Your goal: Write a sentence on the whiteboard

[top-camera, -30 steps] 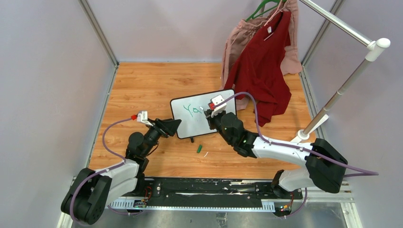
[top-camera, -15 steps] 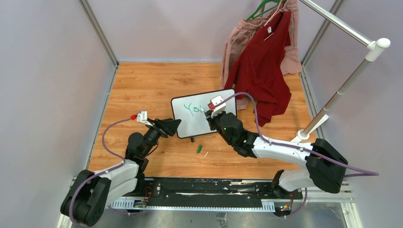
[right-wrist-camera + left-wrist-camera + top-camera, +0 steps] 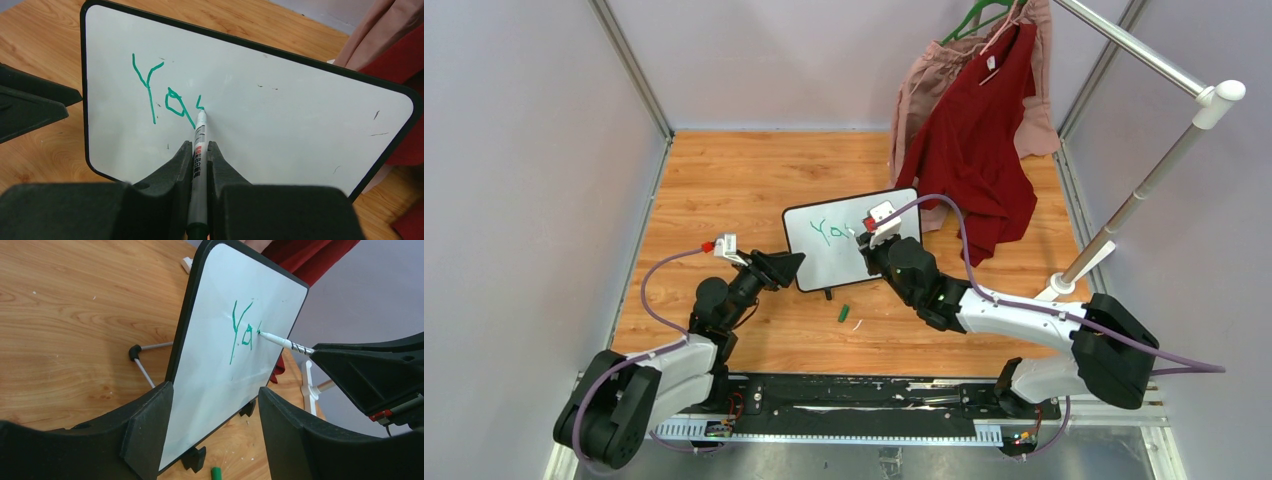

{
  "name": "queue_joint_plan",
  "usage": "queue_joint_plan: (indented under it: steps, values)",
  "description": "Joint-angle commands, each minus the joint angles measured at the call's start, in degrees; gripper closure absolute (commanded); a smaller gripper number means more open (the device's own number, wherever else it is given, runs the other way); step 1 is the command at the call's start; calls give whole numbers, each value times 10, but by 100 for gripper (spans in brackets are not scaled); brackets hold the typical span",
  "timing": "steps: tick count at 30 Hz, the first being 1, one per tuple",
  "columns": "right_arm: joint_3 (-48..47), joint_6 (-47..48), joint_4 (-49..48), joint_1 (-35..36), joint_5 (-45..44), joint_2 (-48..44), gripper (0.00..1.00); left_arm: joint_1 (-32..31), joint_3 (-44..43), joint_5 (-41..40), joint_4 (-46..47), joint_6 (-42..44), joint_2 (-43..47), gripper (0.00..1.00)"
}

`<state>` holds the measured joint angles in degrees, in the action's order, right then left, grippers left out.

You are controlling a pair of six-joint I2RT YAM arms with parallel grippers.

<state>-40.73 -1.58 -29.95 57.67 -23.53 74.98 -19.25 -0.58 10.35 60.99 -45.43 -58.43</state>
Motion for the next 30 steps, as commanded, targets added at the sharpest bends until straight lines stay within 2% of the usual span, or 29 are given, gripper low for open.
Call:
queue_joint_plan:
  steps: [1,12,22,26,30]
  values:
    - [6,-11,2,8,-9,-13,100,5,31,6,27,11,-7,33]
    - [4,-14,5,8,-4,-16,100,5,33,8,67,16,-59,40]
    - [-13,-36,23,10,33,-70,100,7,52,-6,148,6,-116,43]
    - [-19,-42,33,10,40,-88,100,13,57,0,145,-1,-95,37]
    - [-20,-46,41,10,44,-104,100,13,52,-4,66,-1,-11,28]
